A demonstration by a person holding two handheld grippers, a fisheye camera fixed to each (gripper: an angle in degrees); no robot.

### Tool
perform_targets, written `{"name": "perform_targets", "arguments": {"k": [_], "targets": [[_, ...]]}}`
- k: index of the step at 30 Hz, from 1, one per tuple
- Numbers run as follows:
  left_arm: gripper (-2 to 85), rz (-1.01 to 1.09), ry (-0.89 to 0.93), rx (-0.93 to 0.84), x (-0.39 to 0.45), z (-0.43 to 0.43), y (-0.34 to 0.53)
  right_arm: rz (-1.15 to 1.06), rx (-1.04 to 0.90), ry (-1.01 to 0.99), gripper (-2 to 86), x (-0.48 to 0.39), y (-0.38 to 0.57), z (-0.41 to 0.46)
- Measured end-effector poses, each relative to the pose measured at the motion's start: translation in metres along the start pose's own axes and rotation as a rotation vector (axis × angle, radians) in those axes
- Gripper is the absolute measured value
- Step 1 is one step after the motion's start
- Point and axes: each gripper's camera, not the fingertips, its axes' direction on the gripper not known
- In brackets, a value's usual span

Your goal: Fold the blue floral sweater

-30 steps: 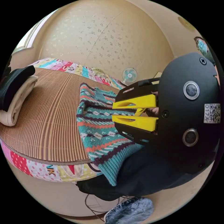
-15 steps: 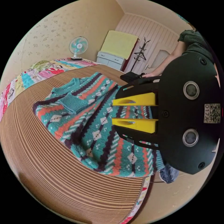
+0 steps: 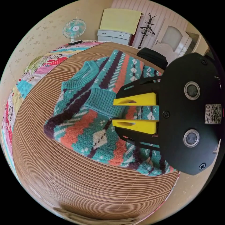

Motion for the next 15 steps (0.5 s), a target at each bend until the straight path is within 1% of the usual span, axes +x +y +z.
{"name": "perform_targets", "arguments": {"k": [1,3,7,9,10,11,13,15], "targets": [[3.9,0.011,0.050,0.008,-0.002,-0.011,0.004,0.009,0.018,0.014,4.4,0.002,0.001,0.004],[3.4,0.061,0.111,0.066,-0.002,-0.039,0.012,0.019,0.022,0.014,3.8,0.001,-0.004,0.011],[2.8,0.122,0.089,0.225,-0.006,-0.107,0.024,-0.027,-0.004,0.056,3.5,-0.028,-0.033,0.028],[3.0,0.159,0.112,0.187,-0.012,-0.108,0.017,-0.065,-0.040,0.102,3.6,-0.048,-0.050,0.039],[3.2,0.154,0.125,0.117,-0.020,-0.100,0.009,-0.089,-0.072,0.131,3.8,-0.060,-0.061,0.048],[3.2,0.137,0.117,0.103,-0.025,-0.098,0.008,-0.115,-0.106,0.158,4.0,-0.073,-0.072,0.058],[2.2,0.025,0.075,0.176,-0.054,-0.110,0.018,-0.149,-0.152,0.212,4.6,-0.092,-0.086,0.073],[2.5,-0.020,0.132,0.203,-0.077,-0.122,0.029,-0.184,-0.188,0.277,5.8,-0.109,-0.096,0.088]]}}
